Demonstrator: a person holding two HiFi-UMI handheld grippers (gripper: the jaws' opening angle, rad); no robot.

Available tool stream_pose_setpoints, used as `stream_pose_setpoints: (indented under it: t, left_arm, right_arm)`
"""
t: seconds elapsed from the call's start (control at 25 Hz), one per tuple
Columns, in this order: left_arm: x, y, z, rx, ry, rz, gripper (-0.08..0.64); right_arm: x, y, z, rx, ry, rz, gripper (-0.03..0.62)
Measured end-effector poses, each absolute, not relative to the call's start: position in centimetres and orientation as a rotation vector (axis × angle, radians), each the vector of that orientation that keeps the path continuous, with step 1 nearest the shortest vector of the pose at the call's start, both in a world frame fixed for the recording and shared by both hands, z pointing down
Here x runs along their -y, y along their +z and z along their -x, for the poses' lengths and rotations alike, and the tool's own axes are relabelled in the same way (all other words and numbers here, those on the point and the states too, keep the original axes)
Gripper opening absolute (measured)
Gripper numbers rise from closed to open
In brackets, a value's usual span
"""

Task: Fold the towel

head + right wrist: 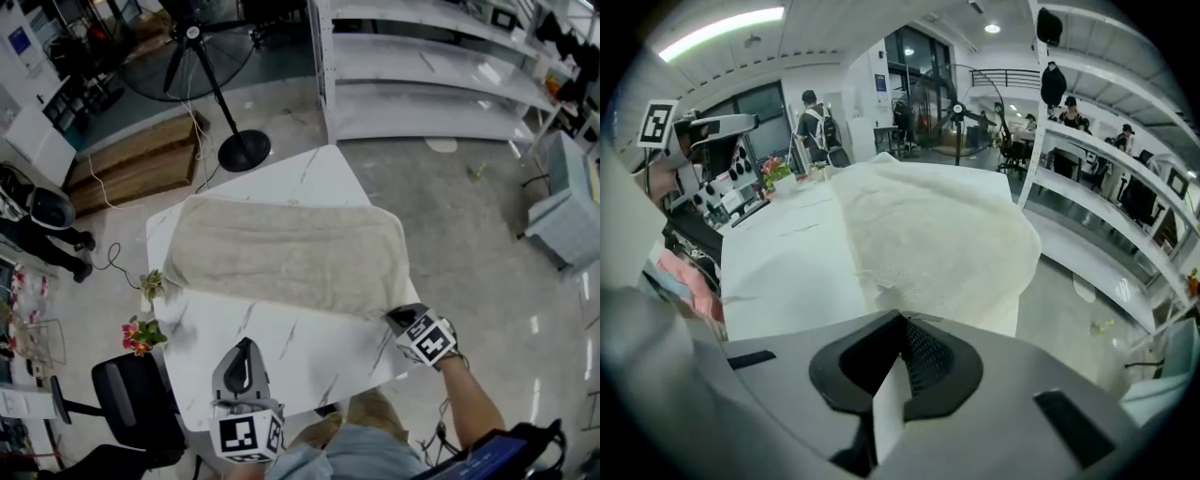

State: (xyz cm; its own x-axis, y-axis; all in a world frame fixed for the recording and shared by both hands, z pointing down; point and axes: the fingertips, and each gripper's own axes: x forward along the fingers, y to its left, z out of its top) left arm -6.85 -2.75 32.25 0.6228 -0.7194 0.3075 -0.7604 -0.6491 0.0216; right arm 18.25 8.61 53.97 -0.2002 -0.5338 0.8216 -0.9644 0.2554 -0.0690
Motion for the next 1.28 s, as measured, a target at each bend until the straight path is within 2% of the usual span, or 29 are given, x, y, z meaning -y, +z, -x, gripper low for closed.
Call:
stream_pose_setpoints:
  t: [0.68,0.8,0.96,1.12,1.28]
  left_arm:
    - [1.9,33.3,6.6,1.188,0.386,-2.685,0.009]
    - [2.2,33.6,7.2,1.201,0.368,-2.678,0.009]
    - [2.5,33.4,8.6,1.248,0.376,-2.642,0.009]
    - [2.8,33.6,10.7,1.312,0.4,-2.594,0.009]
    - [2.9,34.4,12.7,1.358,0.415,-2.559,0.009]
  right_arm:
    - [-17.9,52.6,-18.8,1.808,0.919,-1.18,0.015]
    - [-13.1,48.7,-16.6,1.963,0.841,-1.293,0.04]
    - [-3.3,46.0,-10.3,2.112,0.676,-1.36,0.041]
    - [4.0,47.8,-5.8,2.086,0.604,-1.377,0.031]
    - [5.9,51.9,-4.9,1.986,0.68,-1.358,0.018]
